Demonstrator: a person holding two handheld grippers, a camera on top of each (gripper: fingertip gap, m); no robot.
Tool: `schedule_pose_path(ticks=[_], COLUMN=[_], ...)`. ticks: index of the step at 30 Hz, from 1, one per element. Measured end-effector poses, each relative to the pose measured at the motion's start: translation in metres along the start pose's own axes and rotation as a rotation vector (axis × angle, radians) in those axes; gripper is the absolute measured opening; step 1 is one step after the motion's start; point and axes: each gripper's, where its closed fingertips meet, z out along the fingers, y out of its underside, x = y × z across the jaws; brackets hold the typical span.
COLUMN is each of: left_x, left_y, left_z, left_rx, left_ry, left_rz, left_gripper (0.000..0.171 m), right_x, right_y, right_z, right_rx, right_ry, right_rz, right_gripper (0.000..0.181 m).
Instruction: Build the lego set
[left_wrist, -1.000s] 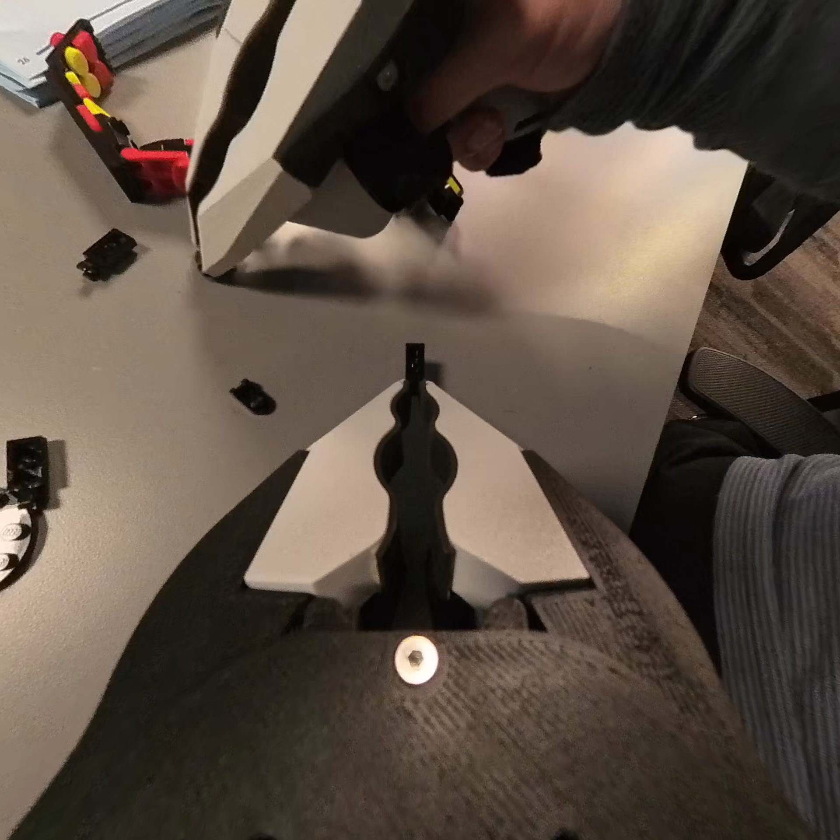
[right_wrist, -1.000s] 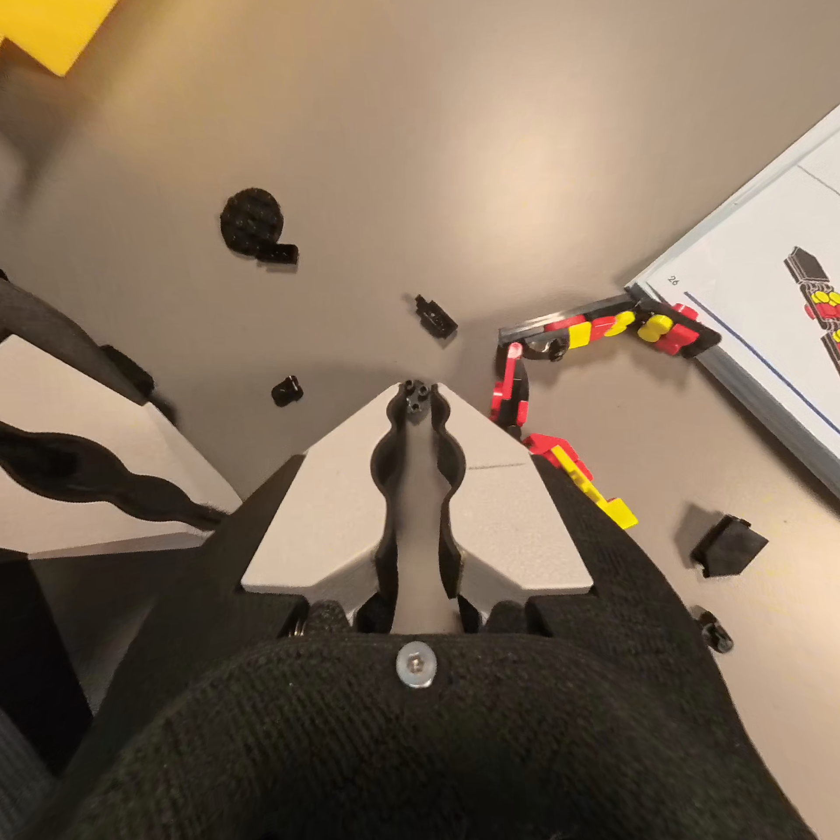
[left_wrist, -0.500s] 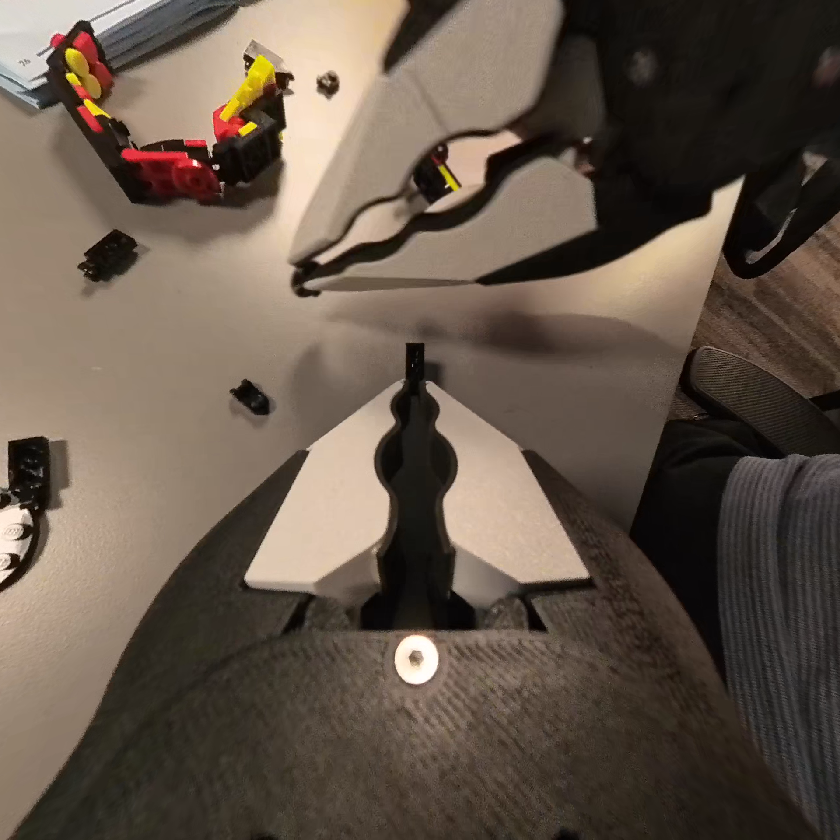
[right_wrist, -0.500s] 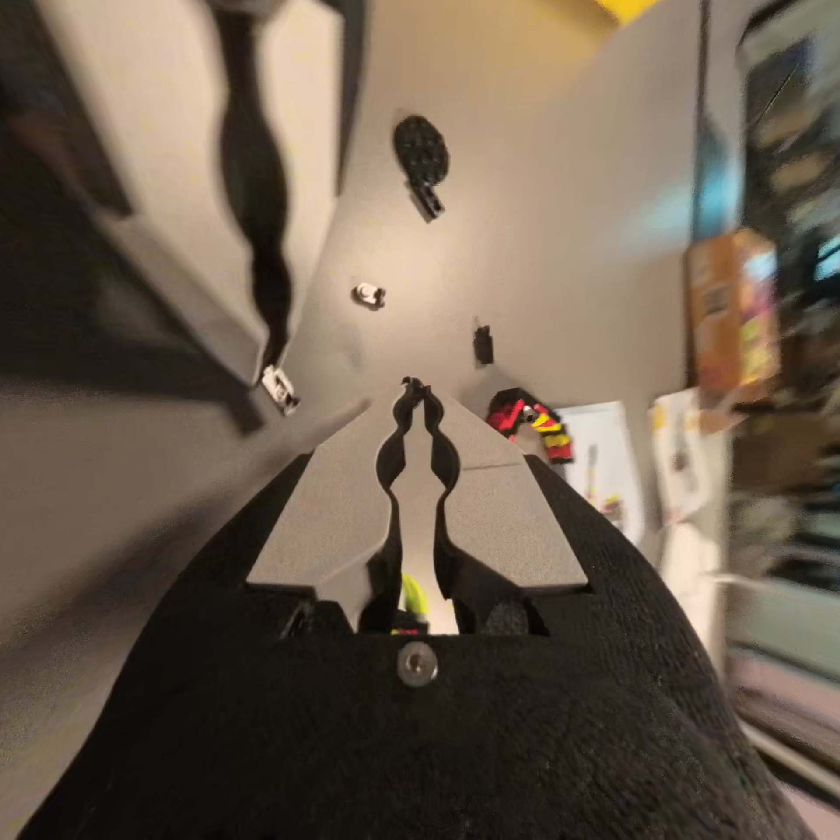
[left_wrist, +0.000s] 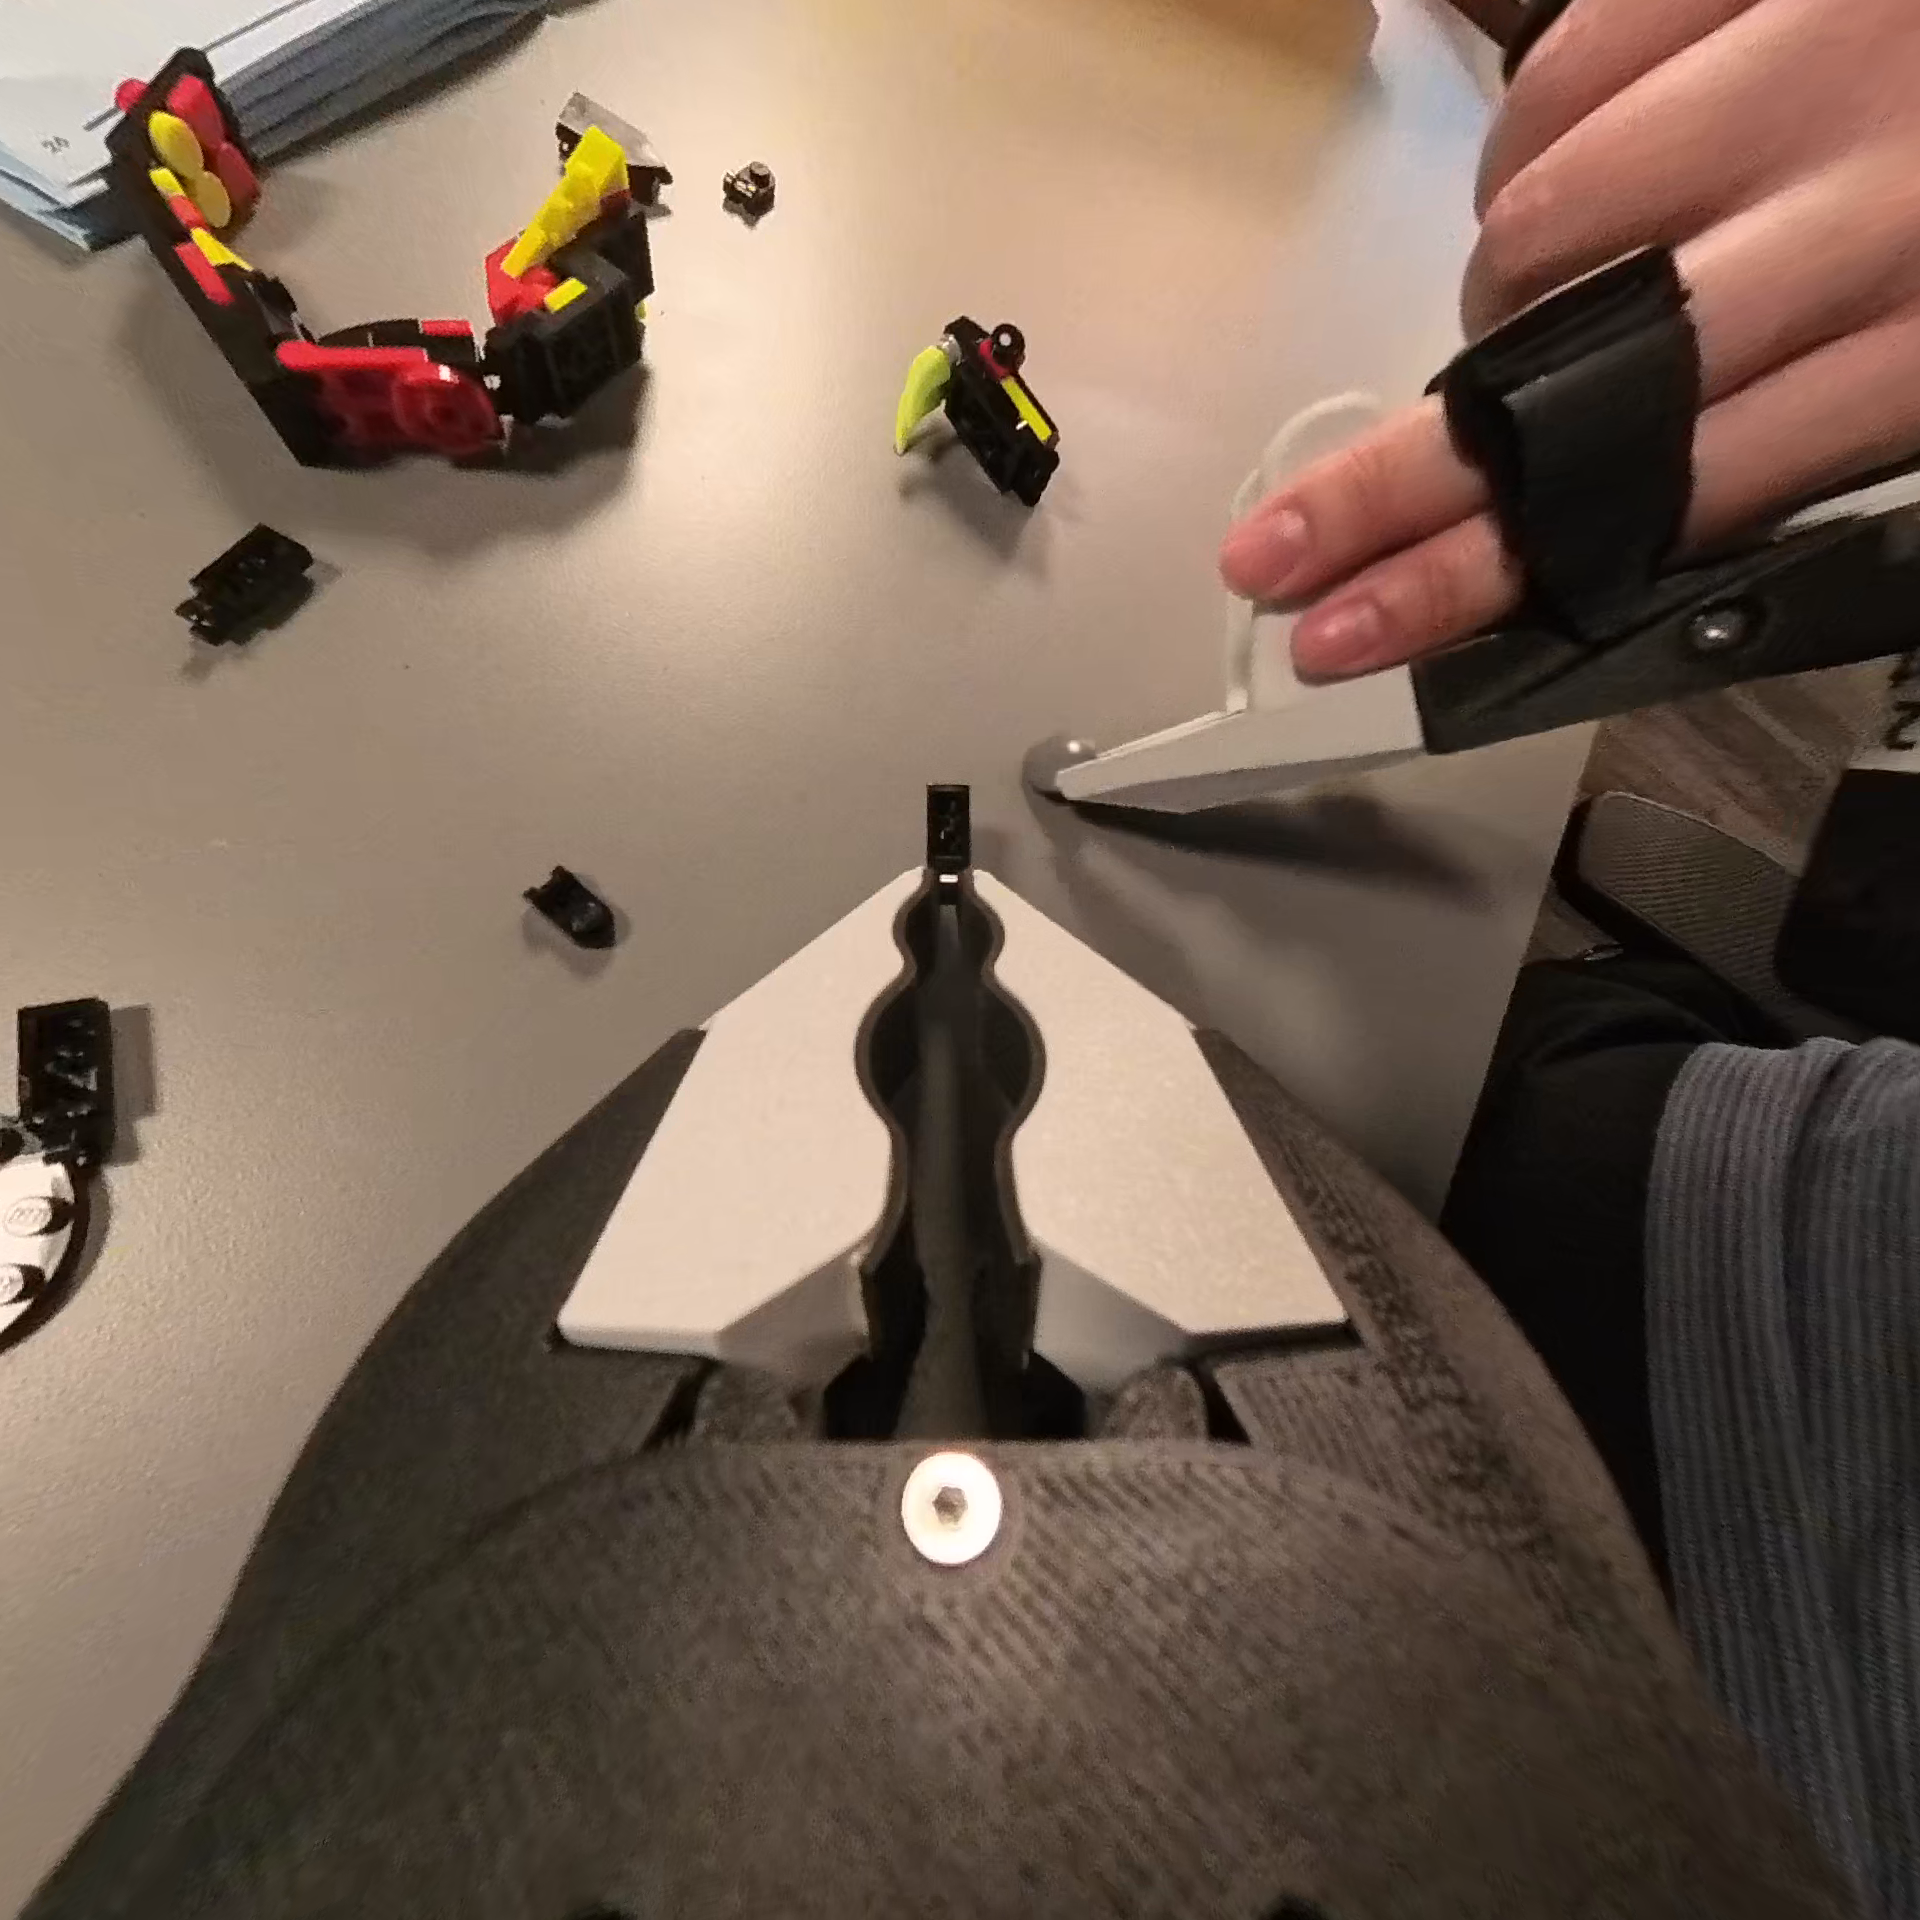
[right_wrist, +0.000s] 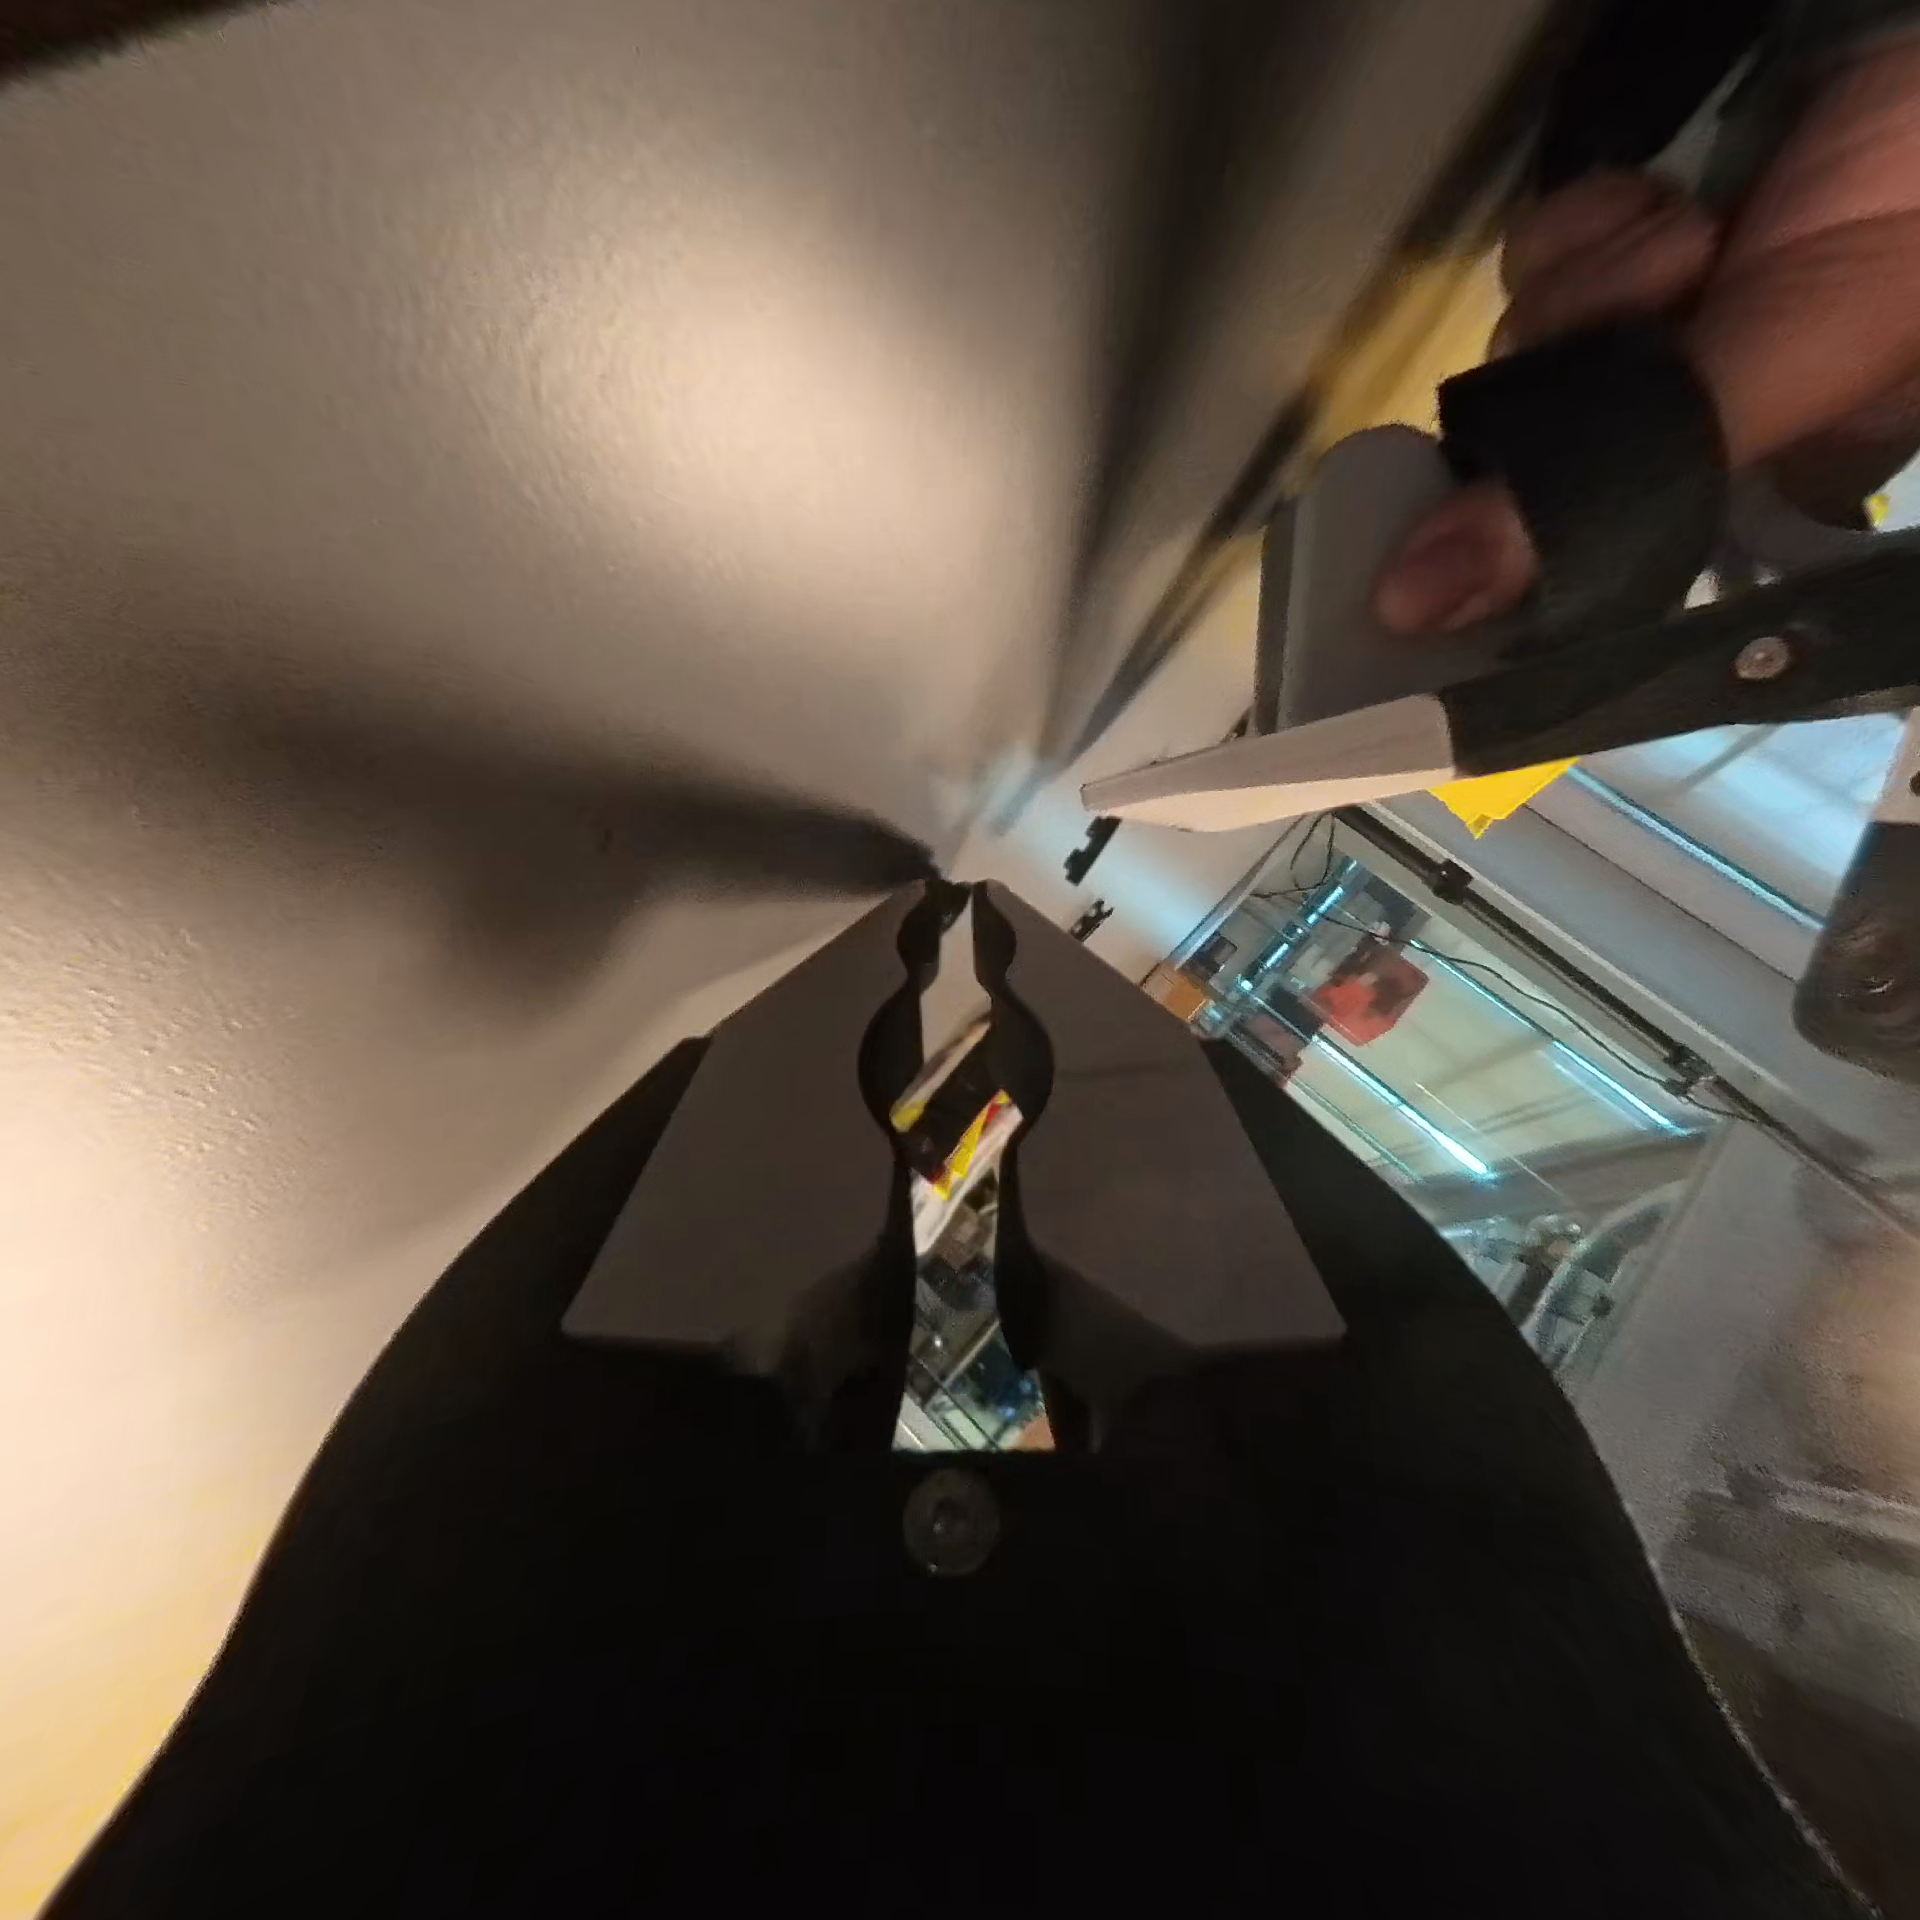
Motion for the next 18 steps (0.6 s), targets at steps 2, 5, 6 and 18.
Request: schedule_pose_path(ticks=[2, 5, 6, 18], left_x=[0.0, 0.0, 0.0, 0.003], left_y=[0.0, 0.0, 0.0, 0.0], left_z=[0.0, 0.0, 0.0, 0.0], left_rx=[0.0, 0.001, 0.001, -0.005], left_ry=[0.0, 0.002, 0.003, 0.019], left_rz=[0.0, -0.003, -0.003, 0.007], left_gripper=[0.002, 0.002, 0.002, 0.002], right_x=[0.004, 0.004, 0.003, 0.001], right_y=[-0.005, -0.018, -0.022, -0.011], right_z=[-0.003, -0.013, -0.017, -0.009], right_rx=[0.033, 0.113, 0.137, 0.246], right_ry=[0.014, -0.016, -0.042, -0.322], right_rz=[-0.023, -0.034, 0.011, 1.552], right_gripper=[0.012, 0.015, 0.016, 0.039])
